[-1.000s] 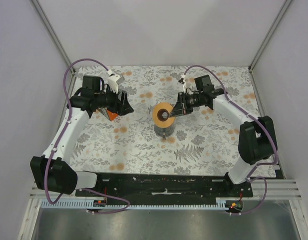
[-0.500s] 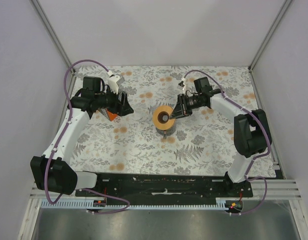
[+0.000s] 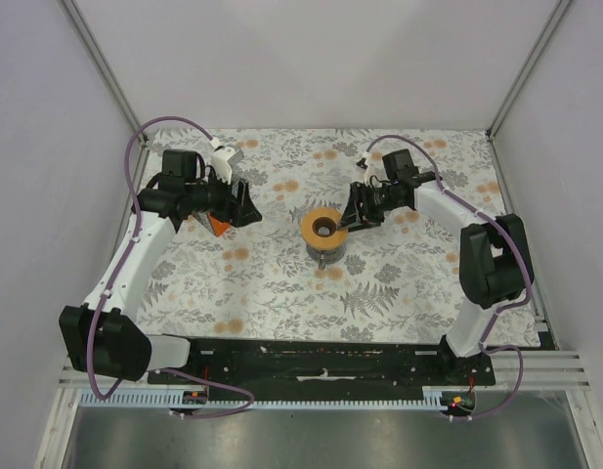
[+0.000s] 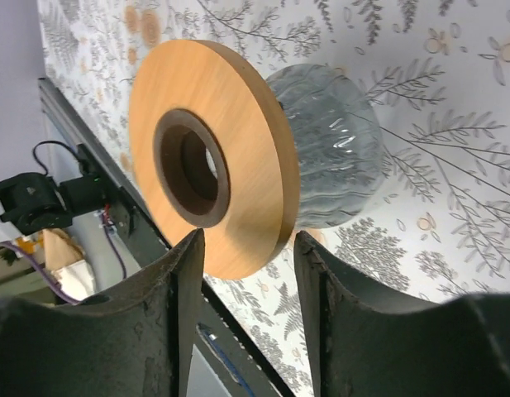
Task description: Place the coffee filter in the dripper
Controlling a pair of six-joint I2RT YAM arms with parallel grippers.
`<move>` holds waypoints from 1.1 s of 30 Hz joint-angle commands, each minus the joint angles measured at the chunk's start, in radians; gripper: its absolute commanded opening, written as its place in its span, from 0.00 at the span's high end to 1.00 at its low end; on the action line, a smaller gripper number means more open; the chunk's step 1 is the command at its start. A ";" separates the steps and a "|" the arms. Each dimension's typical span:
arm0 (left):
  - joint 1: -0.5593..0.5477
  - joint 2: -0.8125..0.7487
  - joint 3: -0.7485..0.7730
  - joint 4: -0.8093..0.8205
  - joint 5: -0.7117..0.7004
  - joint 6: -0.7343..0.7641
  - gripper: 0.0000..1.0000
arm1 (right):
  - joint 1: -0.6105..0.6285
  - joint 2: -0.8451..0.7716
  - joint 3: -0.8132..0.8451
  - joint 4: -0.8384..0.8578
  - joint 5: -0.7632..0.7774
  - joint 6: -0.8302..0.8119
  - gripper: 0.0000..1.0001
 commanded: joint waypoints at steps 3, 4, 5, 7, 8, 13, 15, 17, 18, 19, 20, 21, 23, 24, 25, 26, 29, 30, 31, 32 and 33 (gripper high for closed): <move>0.002 -0.019 0.013 0.031 0.002 -0.020 0.24 | -0.003 -0.089 0.057 -0.051 0.150 -0.017 0.41; 0.002 -0.017 0.015 0.031 -0.004 -0.020 0.24 | -0.005 -0.095 0.065 -0.056 0.173 -0.017 0.40; 0.002 -0.012 0.018 0.032 -0.013 -0.015 0.24 | -0.003 -0.101 0.070 -0.065 0.204 -0.022 0.38; 0.001 -0.005 0.027 0.029 -0.043 -0.009 0.24 | -0.005 -0.111 0.079 -0.083 0.248 -0.029 0.36; -0.001 0.001 0.036 0.029 -0.072 -0.002 0.24 | -0.003 -0.115 0.085 -0.097 0.265 -0.036 0.35; -0.036 0.119 0.178 0.028 -0.379 0.064 0.25 | 0.000 -0.170 0.083 -0.117 0.316 -0.063 0.26; -0.066 0.210 0.249 0.031 -0.529 0.110 0.25 | 0.003 -0.207 0.073 -0.117 0.349 -0.074 0.22; -0.111 0.309 0.320 0.034 -0.672 0.166 0.25 | 0.007 -0.238 0.057 -0.114 0.379 -0.085 0.16; -0.128 0.364 0.364 0.029 -0.730 0.201 0.24 | 0.007 -0.255 0.048 -0.114 0.386 -0.089 0.14; -0.146 0.415 0.407 0.023 -0.802 0.228 0.25 | 0.009 -0.269 0.039 -0.113 0.391 -0.097 0.12; -0.157 0.473 0.454 0.014 -0.850 0.250 0.24 | 0.009 -0.282 0.027 -0.114 0.393 -0.106 0.10; -0.162 0.530 0.493 0.002 -0.890 0.262 0.24 | 0.009 -0.292 0.018 -0.114 0.397 -0.114 0.07; -0.163 0.644 0.588 -0.038 -0.939 0.287 0.24 | 0.009 -0.313 -0.002 -0.117 0.414 -0.126 0.02; -0.163 0.682 0.632 -0.047 -0.979 0.299 0.24 | 0.009 -0.321 -0.009 -0.120 0.419 -0.134 0.02; -0.163 0.719 0.657 -0.049 -1.010 0.310 0.24 | 0.009 -0.327 -0.015 -0.122 0.423 -0.138 0.02; -0.163 0.748 0.680 -0.048 -1.042 0.319 0.24 | 0.009 -0.332 -0.021 -0.123 0.425 -0.141 0.02; -0.163 0.813 0.725 -0.048 -1.068 0.347 0.24 | 0.007 -0.342 -0.033 -0.125 0.422 -0.152 0.02; -0.163 0.830 0.737 -0.044 -1.085 0.354 0.24 | 0.007 -0.342 -0.035 -0.126 0.422 -0.155 0.02; -0.162 0.851 0.751 -0.040 -1.106 0.368 0.24 | 0.009 -0.341 -0.035 -0.125 0.422 -0.160 0.02; -0.160 0.874 0.763 -0.037 -1.131 0.377 0.24 | 0.009 -0.338 -0.033 -0.125 0.420 -0.161 0.02; -0.157 0.894 0.772 -0.038 -1.136 0.384 0.24 | 0.009 -0.339 -0.033 -0.126 0.419 -0.166 0.02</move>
